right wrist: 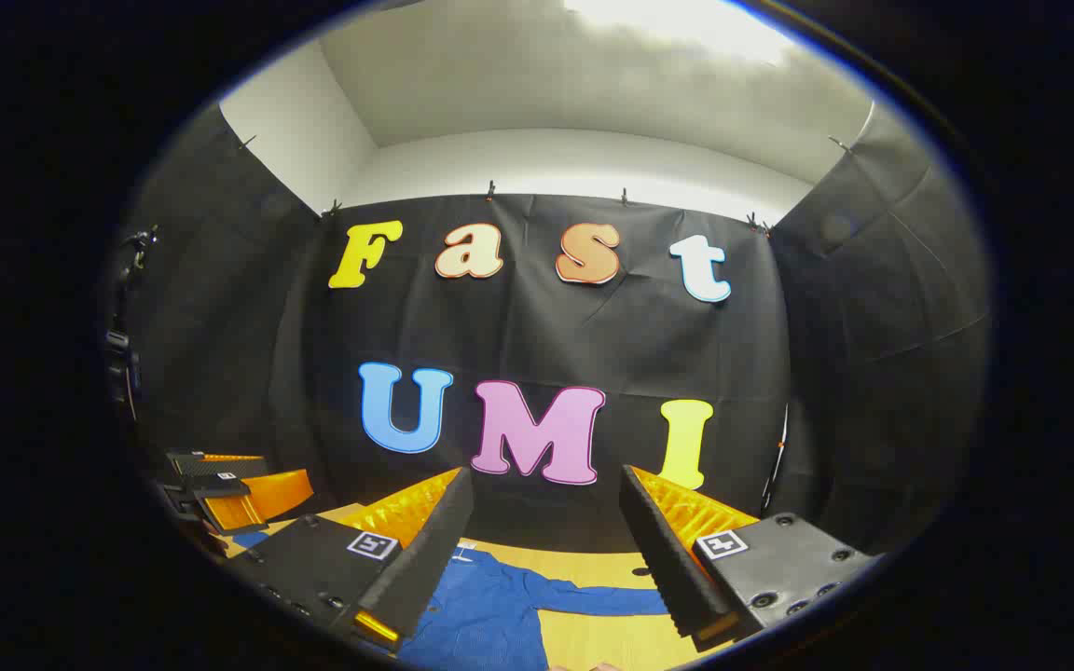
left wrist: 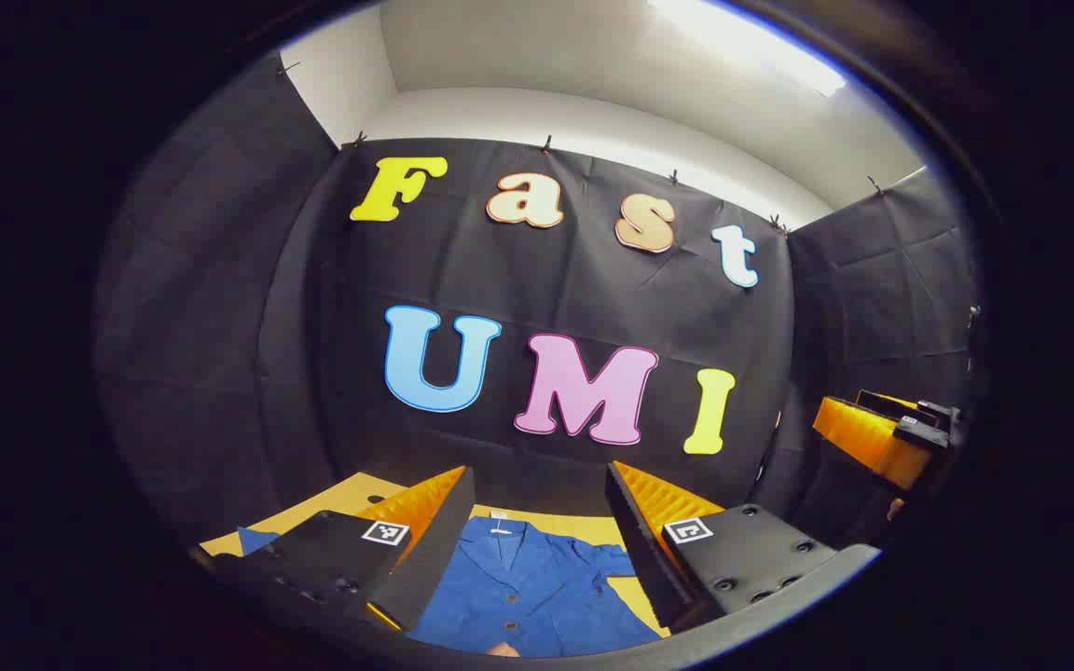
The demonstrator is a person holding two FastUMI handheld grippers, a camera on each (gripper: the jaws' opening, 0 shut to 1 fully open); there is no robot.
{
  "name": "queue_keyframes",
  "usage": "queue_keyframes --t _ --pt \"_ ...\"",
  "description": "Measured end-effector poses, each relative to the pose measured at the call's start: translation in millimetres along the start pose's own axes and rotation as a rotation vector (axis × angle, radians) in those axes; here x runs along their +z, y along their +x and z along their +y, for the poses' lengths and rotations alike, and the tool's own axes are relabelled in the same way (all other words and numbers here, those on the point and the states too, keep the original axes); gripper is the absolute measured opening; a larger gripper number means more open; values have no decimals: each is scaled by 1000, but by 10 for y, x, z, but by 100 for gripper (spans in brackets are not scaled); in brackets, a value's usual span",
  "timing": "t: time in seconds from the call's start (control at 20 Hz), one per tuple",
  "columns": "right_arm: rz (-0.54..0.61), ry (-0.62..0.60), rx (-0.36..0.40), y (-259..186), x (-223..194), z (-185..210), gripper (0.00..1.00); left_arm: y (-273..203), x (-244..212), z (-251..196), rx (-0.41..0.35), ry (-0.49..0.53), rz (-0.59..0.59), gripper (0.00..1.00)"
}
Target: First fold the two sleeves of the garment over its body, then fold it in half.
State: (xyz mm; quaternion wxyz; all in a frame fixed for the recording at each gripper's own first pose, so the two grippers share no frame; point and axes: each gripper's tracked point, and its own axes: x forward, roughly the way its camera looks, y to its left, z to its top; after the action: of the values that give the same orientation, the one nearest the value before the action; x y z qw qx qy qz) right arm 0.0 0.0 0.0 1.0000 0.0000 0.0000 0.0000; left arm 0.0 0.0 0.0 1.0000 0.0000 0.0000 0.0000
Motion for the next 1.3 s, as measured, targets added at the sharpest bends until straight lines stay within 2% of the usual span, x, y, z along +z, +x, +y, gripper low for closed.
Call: queue_keyframes --t 0.15,0.35,0.4,0.65,0.75,0.95,1.0,1.05,1.1,1.15,1.2,1.25,1.3 --pt "23 -40 0 17 -75 -5 93 21 95 -63 -41 -7 -29 81" --pt "67 -18 16 1 -184 59 93 22 136 -38 -34 32 -40 81" --pt "71 -16 17 4 -185 66 100 24 135 -51 -37 34 -41 82" --pt "64 -33 20 9 -172 2 100 34 155 -130 -69 -21 -50 81" --pt "68 -28 15 -25 -198 -34 100 33 180 -120 -63 -35 -53 81" --pt "93 -10 -2 -31 -267 -83 100 23 125 -53 -32 -1 -39 81" --pt "100 -13 -12 -22 -291 -99 93 15 64 -36 -24 1 -25 81" --pt "105 -13 -14 -22 -318 -93 93 11 33 -5 -18 -5 -14 81" --pt "108 -10 -12 -26 -332 -71 100 13 15 22 -13 -13 -6 82" --pt "106 -8 -13 -39 -329 -58 92 6 3 52 -7 -17 0 81" --pt "105 -9 -13 -34 -337 -34 93 -9 -8 79 0 -18 1 82" --pt "105 -12 -10 -34 -350 -4 85 -15 -10 108 6 -16 3 81" --pt "110 -16 -4 -27 -371 34 93 -14 -19 135 13 -11 5 81"
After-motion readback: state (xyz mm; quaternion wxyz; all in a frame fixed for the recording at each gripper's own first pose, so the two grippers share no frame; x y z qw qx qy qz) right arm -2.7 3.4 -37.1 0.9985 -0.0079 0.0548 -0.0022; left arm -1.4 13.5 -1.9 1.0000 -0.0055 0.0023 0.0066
